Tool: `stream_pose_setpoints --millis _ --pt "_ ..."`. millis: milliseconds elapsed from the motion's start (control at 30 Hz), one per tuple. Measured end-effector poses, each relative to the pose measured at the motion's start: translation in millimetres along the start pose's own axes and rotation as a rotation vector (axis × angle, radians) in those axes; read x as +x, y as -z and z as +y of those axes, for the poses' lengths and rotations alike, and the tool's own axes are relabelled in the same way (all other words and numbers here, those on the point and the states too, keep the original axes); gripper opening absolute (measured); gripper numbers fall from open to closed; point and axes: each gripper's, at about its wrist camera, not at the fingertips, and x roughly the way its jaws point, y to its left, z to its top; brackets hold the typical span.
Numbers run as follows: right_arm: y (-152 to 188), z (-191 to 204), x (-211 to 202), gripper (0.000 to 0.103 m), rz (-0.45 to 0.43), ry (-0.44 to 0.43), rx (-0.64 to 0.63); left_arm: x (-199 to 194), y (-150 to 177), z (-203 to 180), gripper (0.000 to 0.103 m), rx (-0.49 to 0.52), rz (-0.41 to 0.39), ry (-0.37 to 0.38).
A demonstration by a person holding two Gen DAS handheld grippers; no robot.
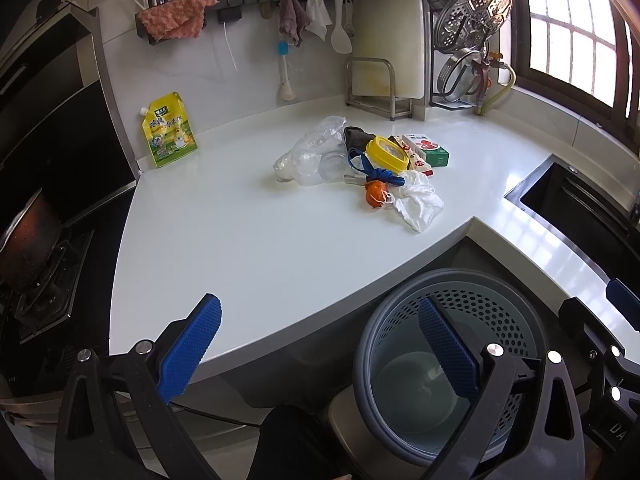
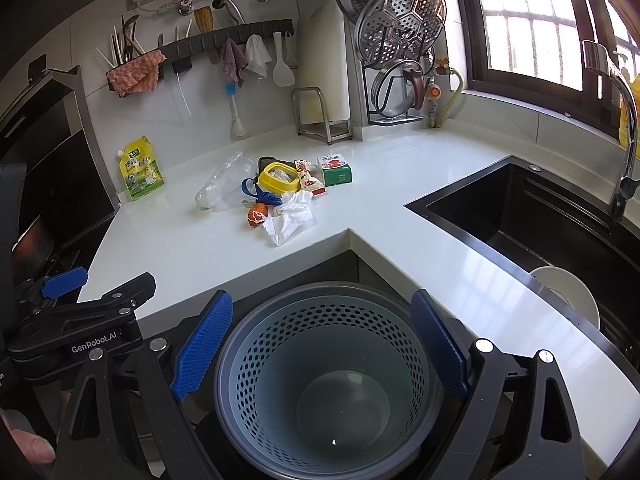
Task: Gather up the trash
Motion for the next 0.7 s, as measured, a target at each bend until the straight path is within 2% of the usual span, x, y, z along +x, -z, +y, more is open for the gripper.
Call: stream_pose_setpoints --millis 700 --pt "-5.3 4.2 -2.3 0.087 -0.006 0.011 -0.015 -1.0 -2.5 4.1 0.097 -0.011 -0.02 -0.007"
